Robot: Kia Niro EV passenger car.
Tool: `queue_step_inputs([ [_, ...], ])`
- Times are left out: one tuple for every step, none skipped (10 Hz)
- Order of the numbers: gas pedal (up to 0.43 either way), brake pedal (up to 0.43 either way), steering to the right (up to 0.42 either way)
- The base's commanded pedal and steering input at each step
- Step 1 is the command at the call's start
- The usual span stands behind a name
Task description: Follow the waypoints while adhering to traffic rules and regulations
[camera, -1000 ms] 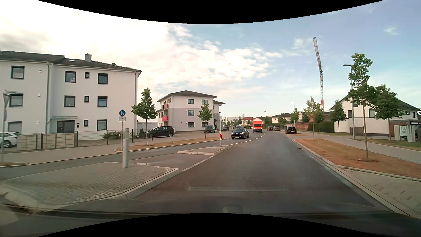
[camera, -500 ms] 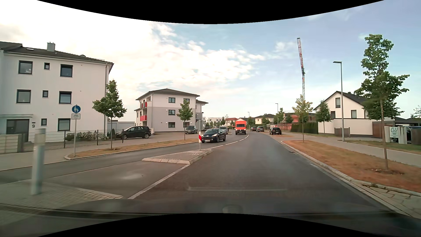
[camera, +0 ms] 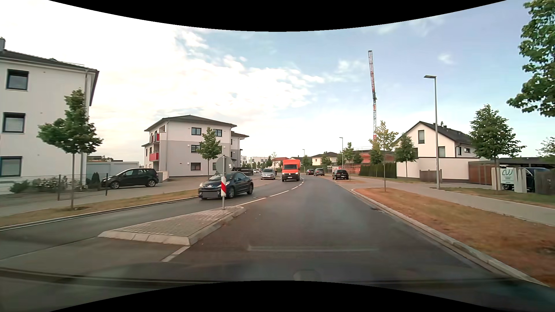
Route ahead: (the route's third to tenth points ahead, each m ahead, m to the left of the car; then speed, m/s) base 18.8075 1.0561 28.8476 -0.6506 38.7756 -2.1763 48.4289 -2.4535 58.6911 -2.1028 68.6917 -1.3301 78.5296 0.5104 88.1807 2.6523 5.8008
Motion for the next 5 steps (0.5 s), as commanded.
queue_step_inputs([
  [0.28, 0.0, 0.147],
  [0.28, 0.0, 0.137],
  [0.28, 0.0, 0.126],
  [0.28, 0.0, 0.118],
  [0.28, 0.0, 0.106],
])
